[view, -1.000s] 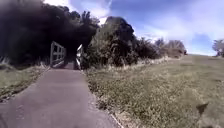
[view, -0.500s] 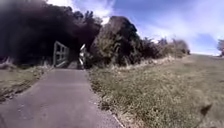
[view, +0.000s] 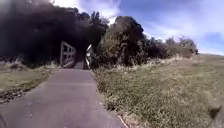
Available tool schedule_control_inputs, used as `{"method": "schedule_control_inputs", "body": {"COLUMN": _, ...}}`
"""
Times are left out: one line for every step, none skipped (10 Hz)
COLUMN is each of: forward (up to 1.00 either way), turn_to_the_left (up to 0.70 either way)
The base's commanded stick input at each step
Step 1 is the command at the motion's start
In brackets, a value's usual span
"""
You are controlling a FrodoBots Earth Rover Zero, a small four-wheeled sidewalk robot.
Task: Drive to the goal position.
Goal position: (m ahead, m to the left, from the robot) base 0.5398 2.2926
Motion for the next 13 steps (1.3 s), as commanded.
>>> {"method": "schedule_control_inputs", "body": {"forward": 0.00, "turn_to_the_left": 1.00}}
{"method": "schedule_control_inputs", "body": {"forward": 0.00, "turn_to_the_left": 1.00}}
{"method": "schedule_control_inputs", "body": {"forward": 0.00, "turn_to_the_left": 1.00}}
{"method": "schedule_control_inputs", "body": {"forward": 0.00, "turn_to_the_left": 0.95}}
{"method": "schedule_control_inputs", "body": {"forward": 0.00, "turn_to_the_left": 0.28}}
{"method": "schedule_control_inputs", "body": {"forward": 0.00, "turn_to_the_left": 0.00}}
{"method": "schedule_control_inputs", "body": {"forward": 0.00, "turn_to_the_left": 0.00}}
{"method": "schedule_control_inputs", "body": {"forward": 0.00, "turn_to_the_left": 0.00}}
{"method": "schedule_control_inputs", "body": {"forward": 0.00, "turn_to_the_left": 0.00}}
{"method": "schedule_control_inputs", "body": {"forward": 0.00, "turn_to_the_left": 0.00}}
{"method": "schedule_control_inputs", "body": {"forward": 0.00, "turn_to_the_left": 0.00}}
{"method": "schedule_control_inputs", "body": {"forward": 0.00, "turn_to_the_left": 0.00}}
{"method": "schedule_control_inputs", "body": {"forward": 0.00, "turn_to_the_left": 0.00}}
